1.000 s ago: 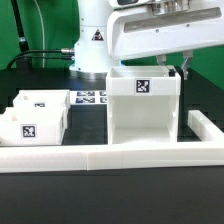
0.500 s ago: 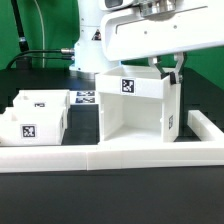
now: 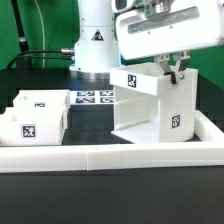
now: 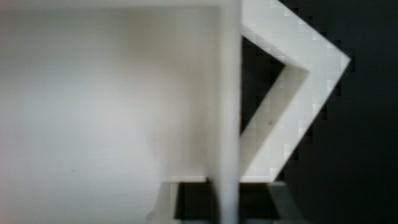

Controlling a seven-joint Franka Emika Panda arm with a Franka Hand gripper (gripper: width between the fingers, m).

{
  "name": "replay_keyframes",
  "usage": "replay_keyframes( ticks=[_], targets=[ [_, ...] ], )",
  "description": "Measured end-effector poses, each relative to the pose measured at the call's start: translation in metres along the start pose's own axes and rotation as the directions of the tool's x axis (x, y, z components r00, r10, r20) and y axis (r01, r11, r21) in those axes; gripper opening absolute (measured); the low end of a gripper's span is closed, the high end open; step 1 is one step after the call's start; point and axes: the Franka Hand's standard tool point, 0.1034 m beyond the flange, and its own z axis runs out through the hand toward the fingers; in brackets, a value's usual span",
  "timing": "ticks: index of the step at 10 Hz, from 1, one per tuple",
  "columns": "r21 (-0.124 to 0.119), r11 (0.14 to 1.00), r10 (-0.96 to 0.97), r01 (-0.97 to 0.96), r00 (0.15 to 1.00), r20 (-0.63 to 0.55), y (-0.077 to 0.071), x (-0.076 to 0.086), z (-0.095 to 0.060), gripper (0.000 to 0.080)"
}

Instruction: Assemble drawer

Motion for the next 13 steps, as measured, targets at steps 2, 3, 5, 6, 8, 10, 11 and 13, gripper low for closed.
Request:
replay_keyframes(
  ticks=[2, 3, 5, 6, 8, 10, 11, 13],
  targets=[
    [0.0, 0.985, 0.174, -0.174, 0.985, -0.006, -0.004, 0.007, 0.001, 0.0052],
    [0.003, 0.976, 0.216, -0.216, 0.976, 0.0, -0.005, 0.006, 0.0, 0.0052],
    [0.008, 0.951, 0.308, -0.309, 0.951, 0.017, -0.007, 0.002, 0.0, 0.0052],
    [0.007, 0.944, 0.329, -0.329, 0.944, 0.022, -0.007, 0.001, 0.001, 0.0052],
    [-0.036, 0.9, 0.436, -0.435, 0.9, 0.032, -0.007, -0.001, 0.002, 0.005],
    [-0.016, 0.901, 0.434, -0.434, 0.9, 0.032, -0.024, 0.008, 0.005, 0.005],
    [-0.005, 0.901, 0.433, -0.433, 0.901, 0.032, -0.034, 0.013, 0.008, 0.0051],
    [-0.01, 0.9, 0.435, -0.435, 0.9, 0.037, -0.047, 0.02, 0.01, 0.0051]
  ],
)
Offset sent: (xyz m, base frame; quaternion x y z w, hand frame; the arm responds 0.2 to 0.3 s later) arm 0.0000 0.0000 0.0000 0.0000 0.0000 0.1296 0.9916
